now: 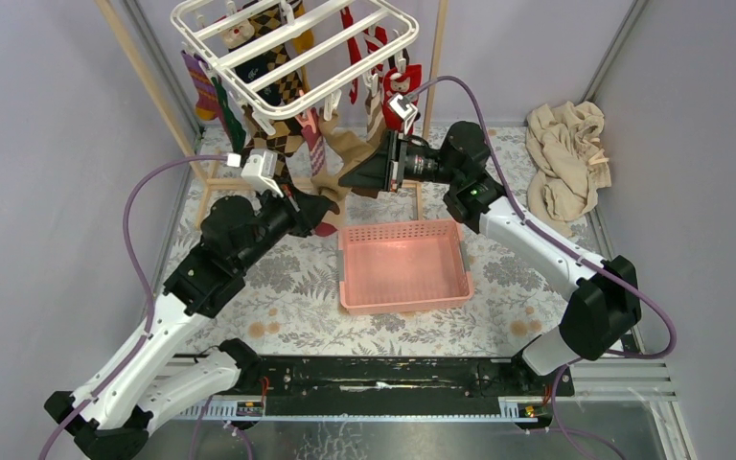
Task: Remove the socks clipped to the hanger
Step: Remove the sock from the hanger.
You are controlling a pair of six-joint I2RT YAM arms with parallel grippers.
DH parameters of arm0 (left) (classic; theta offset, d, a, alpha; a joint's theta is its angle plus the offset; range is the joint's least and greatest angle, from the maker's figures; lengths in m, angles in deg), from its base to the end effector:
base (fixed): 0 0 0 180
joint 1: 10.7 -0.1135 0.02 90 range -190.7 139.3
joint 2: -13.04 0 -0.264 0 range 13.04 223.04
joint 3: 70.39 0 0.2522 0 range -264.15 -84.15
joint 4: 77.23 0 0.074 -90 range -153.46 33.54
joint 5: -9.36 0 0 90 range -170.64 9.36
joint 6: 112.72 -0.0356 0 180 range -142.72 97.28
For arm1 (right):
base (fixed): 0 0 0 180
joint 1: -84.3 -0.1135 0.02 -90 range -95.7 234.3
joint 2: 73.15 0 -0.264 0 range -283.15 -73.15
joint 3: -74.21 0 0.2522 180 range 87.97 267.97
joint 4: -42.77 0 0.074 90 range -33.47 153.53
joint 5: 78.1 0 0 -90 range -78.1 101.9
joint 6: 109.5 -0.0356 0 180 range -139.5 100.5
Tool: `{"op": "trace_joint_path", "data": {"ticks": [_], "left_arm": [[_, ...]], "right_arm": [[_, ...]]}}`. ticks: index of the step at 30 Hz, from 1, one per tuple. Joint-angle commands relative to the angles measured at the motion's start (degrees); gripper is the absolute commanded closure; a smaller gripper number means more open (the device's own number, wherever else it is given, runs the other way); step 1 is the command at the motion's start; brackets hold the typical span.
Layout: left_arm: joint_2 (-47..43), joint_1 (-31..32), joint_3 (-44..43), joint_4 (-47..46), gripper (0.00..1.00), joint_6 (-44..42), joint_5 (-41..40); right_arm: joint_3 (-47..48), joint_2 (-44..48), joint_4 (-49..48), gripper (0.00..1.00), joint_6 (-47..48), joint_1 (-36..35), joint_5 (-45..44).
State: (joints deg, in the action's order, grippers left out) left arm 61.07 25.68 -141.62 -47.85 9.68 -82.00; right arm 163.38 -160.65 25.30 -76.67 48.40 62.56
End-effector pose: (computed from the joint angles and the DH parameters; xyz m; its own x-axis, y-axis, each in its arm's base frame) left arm 0.1488 -0.1086 0.3973 -0.3807 -0.3849 -0.8408 0.4382 0.7256 -0.5306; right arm 0.2688 0.2286 0.4163 -0.6657 0.1757 -0.7253 -0.7456 -0.1154 0.6564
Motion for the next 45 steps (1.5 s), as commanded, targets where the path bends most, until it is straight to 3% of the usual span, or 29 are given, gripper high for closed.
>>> {"op": "trace_joint_path", "data": {"ticks": [1, 6, 12, 19, 22, 26, 31, 45], "left_arm": [[-1.8, 0.6, -1.9, 0.5, 0.98, -1.0, -1.0], [-2.5, 0.7, -2.5, 2.4, 0.98, -0.9, -0.6], [-3.3, 0.8, -2.5, 4.9, 0.99, -0.8, -0.7], [-4.2, 0.9, -1.8, 6.2, 1.0, -0.8, -1.2], [-4.1, 0.8, -1.9, 6.2, 1.0, -1.0, -1.1], [-4.3, 0.9, -2.4, 6.7, 1.0, -1.0, -0.9], [-5.0, 0.9, -4.2, 9.4, 1.0, -1.3, -0.7], [-5.2, 0.9, -7.1, 12.1, 1.0, -0.6, 0.8]], "right_arm": [[0.0, 2.3, 1.6, 0.97, 3.4, -0.5, 0.4], [0.9, 2.1, 6.9, 0.83, 7.5, -0.5, -0.3], [4.8, 2.9, 20.7, 0.56, 17.6, -0.5, -4.7], [10.3, 5.7, 36.3, 0.36, 30.3, -0.5, -18.0], [12.3, 6.8, 36.9, 0.34, 34.5, -0.5, -23.6], [12.1, 7.4, 29.1, 0.33, 37.5, 0.0, -27.6], [13.7, 4.3, 18.9, 0.35, 36.1, 3.4, -22.3], [23.0, -6.3, 10.8, 0.35, 35.0, 4.5, -17.6]]}}
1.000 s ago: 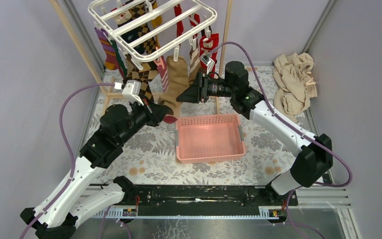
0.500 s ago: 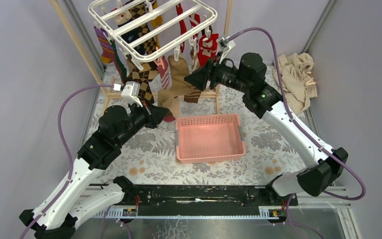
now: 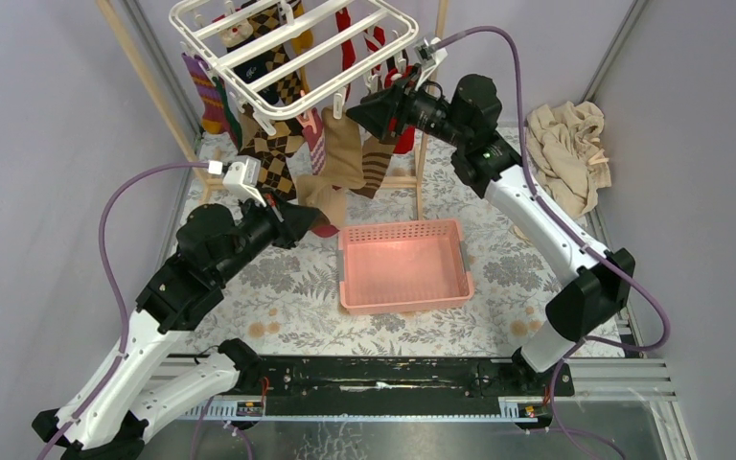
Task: Remove the socks clipped to the hanger
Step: Remove the sock from the hanger.
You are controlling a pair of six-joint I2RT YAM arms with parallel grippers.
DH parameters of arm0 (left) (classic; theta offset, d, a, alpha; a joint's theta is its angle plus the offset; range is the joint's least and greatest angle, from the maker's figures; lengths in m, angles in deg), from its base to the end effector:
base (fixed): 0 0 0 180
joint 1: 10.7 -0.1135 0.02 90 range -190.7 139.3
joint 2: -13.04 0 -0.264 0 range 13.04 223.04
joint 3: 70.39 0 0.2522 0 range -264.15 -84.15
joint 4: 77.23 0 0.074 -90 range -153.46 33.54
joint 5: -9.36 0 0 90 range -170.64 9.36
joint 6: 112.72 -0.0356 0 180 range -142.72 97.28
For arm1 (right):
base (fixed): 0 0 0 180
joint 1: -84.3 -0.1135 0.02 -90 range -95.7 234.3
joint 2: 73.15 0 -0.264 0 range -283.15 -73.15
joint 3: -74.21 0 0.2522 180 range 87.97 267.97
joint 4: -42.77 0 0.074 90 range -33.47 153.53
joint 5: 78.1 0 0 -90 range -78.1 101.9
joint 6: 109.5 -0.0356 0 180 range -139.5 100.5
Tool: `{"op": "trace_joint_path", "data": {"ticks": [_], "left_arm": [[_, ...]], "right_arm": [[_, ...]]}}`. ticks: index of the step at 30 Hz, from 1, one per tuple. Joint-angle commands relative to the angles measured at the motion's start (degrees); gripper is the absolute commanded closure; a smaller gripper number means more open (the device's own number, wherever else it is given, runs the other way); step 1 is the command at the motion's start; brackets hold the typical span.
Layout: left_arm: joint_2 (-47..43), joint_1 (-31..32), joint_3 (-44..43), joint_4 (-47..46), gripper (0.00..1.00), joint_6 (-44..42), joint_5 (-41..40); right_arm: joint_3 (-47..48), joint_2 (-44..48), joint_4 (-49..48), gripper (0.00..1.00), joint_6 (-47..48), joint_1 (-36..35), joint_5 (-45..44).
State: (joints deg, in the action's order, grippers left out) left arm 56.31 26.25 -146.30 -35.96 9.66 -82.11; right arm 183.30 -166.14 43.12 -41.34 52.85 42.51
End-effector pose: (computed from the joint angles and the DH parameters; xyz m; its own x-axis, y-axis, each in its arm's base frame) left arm 0.1192 -0.0885 0.4140 -0.4122 -0.3598 -0.8370 0.4261 0.7359 -0.5262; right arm 0.3120 0.2121 0.4755 -0.1076 0.3095 -0.9448 -0.8910 0.3915 0.2298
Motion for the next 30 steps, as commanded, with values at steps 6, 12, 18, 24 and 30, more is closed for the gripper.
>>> {"op": "trace_joint_path", "data": {"ticks": [6, 12, 18, 24, 30], "left_arm": [[-0.2, 0.3, -2.9, 0.8, 1.0, -0.4, 1.2], [0.0, 0.3, -2.8, 0.8, 1.0, -0.5, 1.2], [-0.2, 0.3, -2.5, 0.8, 1.0, -0.4, 1.2], [-0.5, 0.3, -2.6, 0.9, 1.0, -0.6, 1.2], [-0.7, 0.3, -2.6, 1.0, 1.0, -0.7, 1.2]], "right_arm": [[3.5, -2.1, -11.6, 0.34, -3.2, 0.0, 5.0], [5.8, -4.1, -12.5, 0.34, -4.5, 0.0, 5.6], [8.6, -6.8, -13.1, 0.34, -6.2, 0.0, 5.8], [9.4, -8.2, -13.7, 0.35, -7.4, 0.0, 6.0], [10.5, -9.1, -14.1, 0.42, -8.0, 0.0, 6.4]]}}
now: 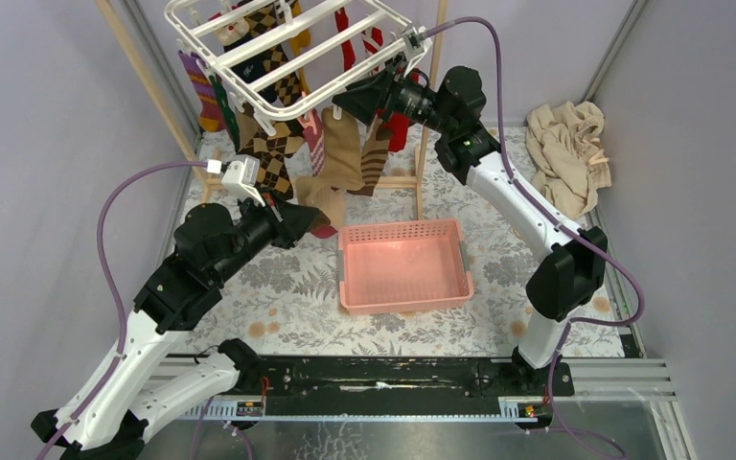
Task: Remove the socks clipped to the hanger
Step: Remove the sock from the hanger.
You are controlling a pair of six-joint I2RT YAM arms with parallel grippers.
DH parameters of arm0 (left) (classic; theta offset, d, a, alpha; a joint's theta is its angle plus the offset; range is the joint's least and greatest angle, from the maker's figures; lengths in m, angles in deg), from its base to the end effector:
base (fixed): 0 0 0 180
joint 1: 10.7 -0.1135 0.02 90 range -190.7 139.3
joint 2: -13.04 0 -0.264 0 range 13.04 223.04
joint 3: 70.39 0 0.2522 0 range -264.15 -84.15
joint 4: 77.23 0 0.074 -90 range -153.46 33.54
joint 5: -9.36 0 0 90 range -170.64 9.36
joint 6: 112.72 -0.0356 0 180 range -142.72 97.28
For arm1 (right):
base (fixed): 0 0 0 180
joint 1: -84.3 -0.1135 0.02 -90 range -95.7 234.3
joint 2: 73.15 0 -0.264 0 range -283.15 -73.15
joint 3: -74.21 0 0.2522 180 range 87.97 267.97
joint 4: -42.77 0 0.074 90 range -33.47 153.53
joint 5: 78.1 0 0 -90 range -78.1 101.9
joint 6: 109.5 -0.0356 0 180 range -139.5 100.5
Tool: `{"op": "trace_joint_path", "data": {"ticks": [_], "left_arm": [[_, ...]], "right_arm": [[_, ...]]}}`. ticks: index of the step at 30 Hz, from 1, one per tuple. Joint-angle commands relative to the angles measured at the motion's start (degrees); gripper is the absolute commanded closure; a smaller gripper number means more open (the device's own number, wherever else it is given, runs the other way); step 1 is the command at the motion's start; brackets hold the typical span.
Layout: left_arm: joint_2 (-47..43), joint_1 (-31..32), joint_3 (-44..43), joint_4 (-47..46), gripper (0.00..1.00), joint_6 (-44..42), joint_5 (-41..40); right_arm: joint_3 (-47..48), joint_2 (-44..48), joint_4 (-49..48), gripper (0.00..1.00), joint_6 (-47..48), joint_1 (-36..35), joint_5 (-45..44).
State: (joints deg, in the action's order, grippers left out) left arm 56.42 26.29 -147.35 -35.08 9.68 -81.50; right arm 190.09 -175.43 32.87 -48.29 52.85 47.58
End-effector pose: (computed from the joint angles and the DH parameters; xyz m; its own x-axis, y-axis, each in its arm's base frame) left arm 0.1174 -0.0878 0.4180 -0.4165 -0.3570 -0.8361 0.4342 0.7299 -0.5280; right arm 0.3438 0.2346 0.4718 -0.1257 0.3817 -0.9157 -0.9352 0.2625 0.2378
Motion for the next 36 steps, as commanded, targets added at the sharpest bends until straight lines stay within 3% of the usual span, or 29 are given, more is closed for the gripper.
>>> {"op": "trace_joint_path", "data": {"ticks": [1, 7, 12, 20, 23, 36], "left_arm": [[-0.8, 0.3, -1.5, 0.1, 1.0, -0.8, 0.6], [-0.9, 0.3, -1.7, 0.4, 1.0, -0.9, 0.6], [-0.8, 0.3, -1.9, 0.7, 1.0, -0.9, 0.6], [-0.6, 0.2, -2.9, 2.1, 1.0, -1.0, 0.6], [-0.8, 0.3, -2.5, 2.6, 1.0, -0.9, 2.4], [-5.5, 0.3, 4.3, 4.2, 1.0, 1.5, 7.7]], "right_arm": [[3.8, 0.1, -3.9, 0.45, -1.2, 0.0, 1.4], [4.8, -0.2, -4.1, 0.75, -1.9, 0.0, 2.5], [3.6, 0.4, -4.7, 0.87, -2.3, 0.0, 3.1], [2.2, 1.4, -5.0, 0.91, -2.6, 0.0, 2.4], [1.9, 1.6, -4.5, 0.88, -2.3, 0.0, 1.6], [1.1, 2.7, -2.0, 0.89, -0.2, 0.0, 0.8]]}}
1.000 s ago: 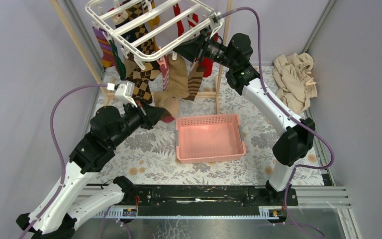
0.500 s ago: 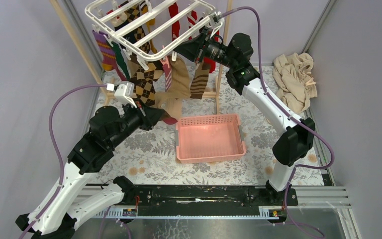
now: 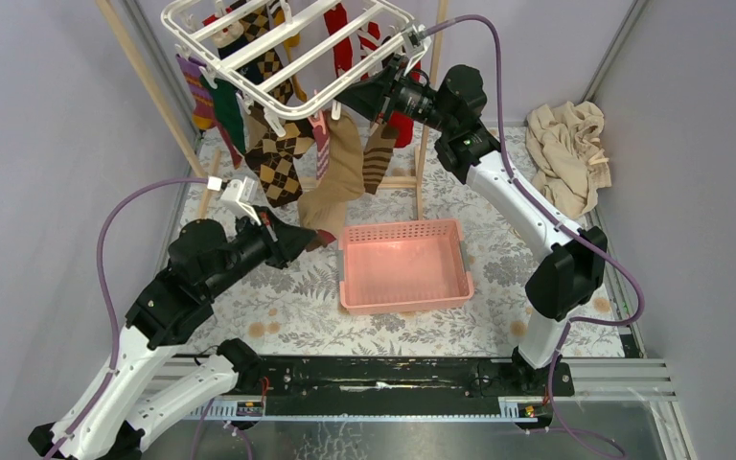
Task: Remove the socks clipped to the hanger
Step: Remove the sock from the hanger.
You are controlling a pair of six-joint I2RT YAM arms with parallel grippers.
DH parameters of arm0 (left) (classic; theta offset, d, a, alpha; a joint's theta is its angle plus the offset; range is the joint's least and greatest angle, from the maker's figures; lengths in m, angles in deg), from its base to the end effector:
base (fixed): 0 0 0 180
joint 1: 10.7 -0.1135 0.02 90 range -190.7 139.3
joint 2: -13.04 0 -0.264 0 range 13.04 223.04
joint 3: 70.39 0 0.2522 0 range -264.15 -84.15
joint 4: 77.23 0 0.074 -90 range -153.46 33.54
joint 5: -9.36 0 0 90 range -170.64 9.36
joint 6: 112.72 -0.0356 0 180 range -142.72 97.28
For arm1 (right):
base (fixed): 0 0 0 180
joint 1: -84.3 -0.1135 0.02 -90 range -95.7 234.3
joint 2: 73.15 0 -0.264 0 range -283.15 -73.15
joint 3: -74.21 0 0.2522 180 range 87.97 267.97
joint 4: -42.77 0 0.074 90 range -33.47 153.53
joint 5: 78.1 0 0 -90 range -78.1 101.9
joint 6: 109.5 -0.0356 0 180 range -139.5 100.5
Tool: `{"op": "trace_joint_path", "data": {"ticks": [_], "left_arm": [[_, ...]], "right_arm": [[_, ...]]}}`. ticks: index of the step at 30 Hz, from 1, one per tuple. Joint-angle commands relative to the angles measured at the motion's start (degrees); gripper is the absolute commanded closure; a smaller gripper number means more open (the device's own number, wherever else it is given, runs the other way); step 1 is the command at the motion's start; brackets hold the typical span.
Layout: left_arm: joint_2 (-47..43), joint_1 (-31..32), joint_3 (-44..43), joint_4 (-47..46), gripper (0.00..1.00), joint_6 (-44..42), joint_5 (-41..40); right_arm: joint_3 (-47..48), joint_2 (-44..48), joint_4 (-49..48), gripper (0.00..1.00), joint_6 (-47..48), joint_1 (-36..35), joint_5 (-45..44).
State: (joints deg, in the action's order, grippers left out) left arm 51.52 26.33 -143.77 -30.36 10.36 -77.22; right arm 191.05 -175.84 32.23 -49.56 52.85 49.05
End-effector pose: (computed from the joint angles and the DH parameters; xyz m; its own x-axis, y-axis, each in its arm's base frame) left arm 0.1004 -0.0784 0.3993 -0.4923 -0.3111 -0.8129 0.4524 0.7065 -0.5443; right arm 0.3433 0.2352 0.4755 -0.1344 0.3858 -0.9127 -0.9436 0.2316 0.2368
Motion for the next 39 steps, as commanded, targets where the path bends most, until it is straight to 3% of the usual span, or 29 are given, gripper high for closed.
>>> {"op": "trace_joint_path", "data": {"ticks": [1, 16, 18, 22, 24, 31, 39], "left_arm": [[-0.7, 0.2, 0.8, -0.4, 1.0, 0.8, 3.8], [-5.4, 0.2, 3.4, 1.8, 1.0, 2.1, 6.0], [-2.6, 0.2, 1.5, -0.6, 1.0, 1.4, 7.4], [4.4, 0.2, -5.6, -3.9, 1.0, -0.9, 9.2], [7.8, 0.2, -9.5, -4.9, 1.0, -1.8, 10.0], [15.6, 0.2, -17.5, -11.4, 1.0, -0.5, 13.6], [22.1, 3.5, -15.5, -20.2, 1.0, 2.2, 14.2]], "right_arm": [[0.2, 3.1, -1.2, 0.89, 1.1, 0.0, -0.7], [-0.7, 3.7, -0.3, 0.86, 1.3, 0.0, -0.7], [-0.8, 4.4, 1.4, 0.72, 1.9, 0.0, -0.4], [-4.2, 8.6, 5.8, 0.26, 3.9, 0.0, -1.3], [-6.9, 11.5, 8.2, 0.17, 5.3, 0.0, -2.4], [-18.2, 24.3, 23.5, 0.01, 9.2, 0.1, -13.2], [-26.5, 37.5, 37.8, 0.0, 13.2, 1.3, -26.2]]}}
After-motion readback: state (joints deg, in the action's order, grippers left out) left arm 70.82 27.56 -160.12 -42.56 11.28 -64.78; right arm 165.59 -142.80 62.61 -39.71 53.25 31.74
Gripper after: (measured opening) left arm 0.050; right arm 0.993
